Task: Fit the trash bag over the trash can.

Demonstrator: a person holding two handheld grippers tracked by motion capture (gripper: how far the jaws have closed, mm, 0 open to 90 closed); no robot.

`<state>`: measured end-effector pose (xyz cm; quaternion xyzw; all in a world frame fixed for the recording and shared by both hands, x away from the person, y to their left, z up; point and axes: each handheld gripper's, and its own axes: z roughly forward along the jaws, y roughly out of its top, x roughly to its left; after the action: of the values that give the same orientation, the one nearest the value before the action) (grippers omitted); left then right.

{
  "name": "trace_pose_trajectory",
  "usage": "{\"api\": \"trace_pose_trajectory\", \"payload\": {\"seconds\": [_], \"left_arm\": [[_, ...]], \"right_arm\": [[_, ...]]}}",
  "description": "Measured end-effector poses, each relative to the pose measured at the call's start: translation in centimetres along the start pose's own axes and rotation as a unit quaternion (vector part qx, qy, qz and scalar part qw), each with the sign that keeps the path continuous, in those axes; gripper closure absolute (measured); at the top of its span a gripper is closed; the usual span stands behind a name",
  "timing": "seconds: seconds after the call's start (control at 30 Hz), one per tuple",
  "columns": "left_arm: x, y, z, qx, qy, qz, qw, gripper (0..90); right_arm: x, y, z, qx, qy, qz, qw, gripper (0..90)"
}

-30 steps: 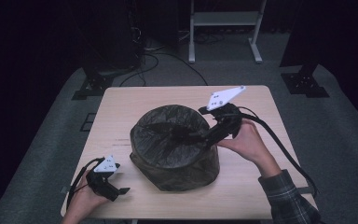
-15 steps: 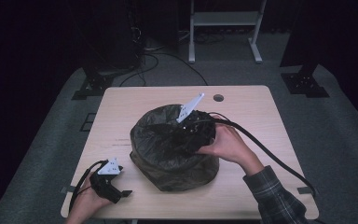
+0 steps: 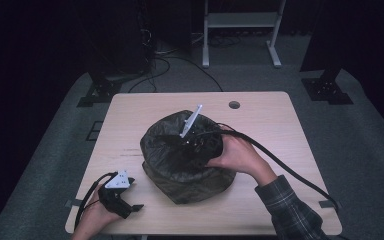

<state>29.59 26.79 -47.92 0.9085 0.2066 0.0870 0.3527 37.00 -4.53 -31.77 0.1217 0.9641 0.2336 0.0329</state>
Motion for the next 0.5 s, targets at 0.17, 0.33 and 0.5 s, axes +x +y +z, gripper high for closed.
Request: {"api": "trace_pose_trajectory", "payload": {"seconds": [0.17, 0.33, 0.5], "left_arm": [[0.0, -0.3, 0.1, -0.016, -0.002, 0.001, 0.9999, 0.0], [0.0, -0.4, 0.1, -0.025, -0.003, 0.000, 0.9997, 0.0], [0.0, -0.4, 0.1, -0.025, -0.003, 0.000, 0.9997, 0.0]], "right_arm": [[-0.2, 0.0, 0.2, 0.014, 0.010, 0.003, 0.9998, 10.2], [-0.3, -0.1, -1.7, -0.026, -0.009, -0.001, 0.9996, 9.8], [-0.3, 0.6, -4.1, -0.063, -0.025, -0.003, 0.9977, 9.7]]}}
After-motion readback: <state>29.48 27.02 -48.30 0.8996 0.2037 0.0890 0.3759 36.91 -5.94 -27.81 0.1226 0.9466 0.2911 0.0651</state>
